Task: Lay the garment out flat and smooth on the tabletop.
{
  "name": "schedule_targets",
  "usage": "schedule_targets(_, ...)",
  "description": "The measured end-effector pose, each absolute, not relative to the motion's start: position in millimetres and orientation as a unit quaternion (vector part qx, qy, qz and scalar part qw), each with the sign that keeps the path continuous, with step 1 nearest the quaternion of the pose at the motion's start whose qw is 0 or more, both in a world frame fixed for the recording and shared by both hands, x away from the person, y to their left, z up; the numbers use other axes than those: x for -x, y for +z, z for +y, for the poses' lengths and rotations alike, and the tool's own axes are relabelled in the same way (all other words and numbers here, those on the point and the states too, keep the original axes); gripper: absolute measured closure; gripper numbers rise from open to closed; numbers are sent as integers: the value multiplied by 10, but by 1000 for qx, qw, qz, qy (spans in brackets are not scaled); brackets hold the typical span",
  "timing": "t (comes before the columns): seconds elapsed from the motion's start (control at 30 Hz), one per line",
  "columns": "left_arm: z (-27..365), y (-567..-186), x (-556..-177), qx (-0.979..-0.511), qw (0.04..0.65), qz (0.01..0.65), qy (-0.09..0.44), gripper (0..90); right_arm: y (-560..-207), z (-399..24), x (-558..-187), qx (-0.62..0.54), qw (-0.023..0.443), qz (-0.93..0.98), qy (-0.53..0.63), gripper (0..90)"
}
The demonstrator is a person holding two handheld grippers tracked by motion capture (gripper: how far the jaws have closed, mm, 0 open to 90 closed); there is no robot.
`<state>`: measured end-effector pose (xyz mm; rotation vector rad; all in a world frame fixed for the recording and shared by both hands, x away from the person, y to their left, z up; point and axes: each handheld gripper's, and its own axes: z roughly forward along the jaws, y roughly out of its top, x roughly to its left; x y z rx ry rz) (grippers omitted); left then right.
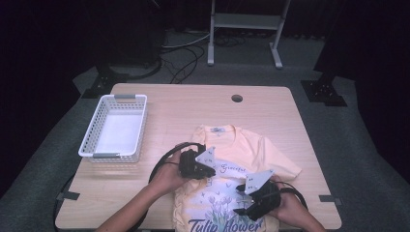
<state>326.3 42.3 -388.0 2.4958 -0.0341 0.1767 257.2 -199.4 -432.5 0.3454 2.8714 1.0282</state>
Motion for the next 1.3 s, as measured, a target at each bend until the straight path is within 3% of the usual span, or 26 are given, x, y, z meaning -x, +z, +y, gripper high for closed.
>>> schedule_targets(1.3,1377,-3641,-3299,-951,291,32,100,848,-4287,-1919,-2582,-127,35,941,311,269)
